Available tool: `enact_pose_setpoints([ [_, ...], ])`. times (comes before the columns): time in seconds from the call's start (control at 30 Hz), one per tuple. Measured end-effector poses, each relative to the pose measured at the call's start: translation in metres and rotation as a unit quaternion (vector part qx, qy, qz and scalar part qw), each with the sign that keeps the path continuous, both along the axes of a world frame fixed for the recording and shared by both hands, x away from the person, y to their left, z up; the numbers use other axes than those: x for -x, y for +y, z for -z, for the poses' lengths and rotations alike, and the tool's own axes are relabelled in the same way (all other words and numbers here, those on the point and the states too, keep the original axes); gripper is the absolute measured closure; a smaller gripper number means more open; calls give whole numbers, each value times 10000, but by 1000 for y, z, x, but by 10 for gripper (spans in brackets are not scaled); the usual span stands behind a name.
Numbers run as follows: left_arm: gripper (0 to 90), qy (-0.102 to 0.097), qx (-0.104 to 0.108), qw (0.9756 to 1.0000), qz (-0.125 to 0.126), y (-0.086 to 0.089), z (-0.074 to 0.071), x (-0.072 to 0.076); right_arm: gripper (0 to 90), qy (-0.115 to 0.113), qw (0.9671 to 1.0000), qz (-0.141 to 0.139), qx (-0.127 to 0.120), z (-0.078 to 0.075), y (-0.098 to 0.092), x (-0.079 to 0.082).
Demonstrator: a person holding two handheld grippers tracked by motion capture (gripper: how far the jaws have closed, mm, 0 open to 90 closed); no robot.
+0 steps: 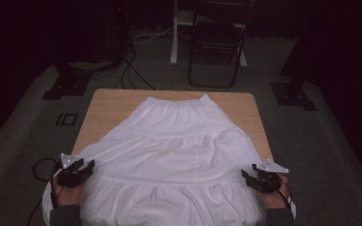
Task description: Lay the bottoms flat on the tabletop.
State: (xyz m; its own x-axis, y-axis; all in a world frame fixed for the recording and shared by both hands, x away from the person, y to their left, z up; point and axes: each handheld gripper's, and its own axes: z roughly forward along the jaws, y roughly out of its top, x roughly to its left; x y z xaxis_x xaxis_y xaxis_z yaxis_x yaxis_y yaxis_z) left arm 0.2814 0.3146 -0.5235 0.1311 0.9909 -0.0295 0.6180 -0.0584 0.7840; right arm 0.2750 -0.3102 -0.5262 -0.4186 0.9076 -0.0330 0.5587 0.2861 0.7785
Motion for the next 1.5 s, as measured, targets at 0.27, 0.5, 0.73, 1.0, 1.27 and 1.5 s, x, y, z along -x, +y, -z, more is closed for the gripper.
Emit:
enact_pose_setpoints([
  [0.27, 500, 154, -196, 9984, 501, -29, 13, -2, 635, -114, 9981, 600, 2, -14, -33, 7],
  [0.5, 483, 286, -222, 9981, 494, -28, 21, -3, 679, 178, 9946, 1003, 197, -8, -57, 12],
  [0.73, 472, 279, -216, 9982, 486, -28, 21, -3, 538, 594, 9937, 937, 171, 1, -69, 18],
  [1.0, 462, 295, -183, 9984, 445, -25, 21, -3, 849, 960, 9920, 708, 417, 7, -65, 18],
  [1.27, 457, 287, -96, 9985, 446, -25, 21, -2, 894, 368, 9877, 1392, 609, -10, -88, 5],
  [1.5, 457, 281, -93, 9985, 455, -25, 21, -2, 854, -70, 9774, 2020, 626, -16, -99, -3],
])
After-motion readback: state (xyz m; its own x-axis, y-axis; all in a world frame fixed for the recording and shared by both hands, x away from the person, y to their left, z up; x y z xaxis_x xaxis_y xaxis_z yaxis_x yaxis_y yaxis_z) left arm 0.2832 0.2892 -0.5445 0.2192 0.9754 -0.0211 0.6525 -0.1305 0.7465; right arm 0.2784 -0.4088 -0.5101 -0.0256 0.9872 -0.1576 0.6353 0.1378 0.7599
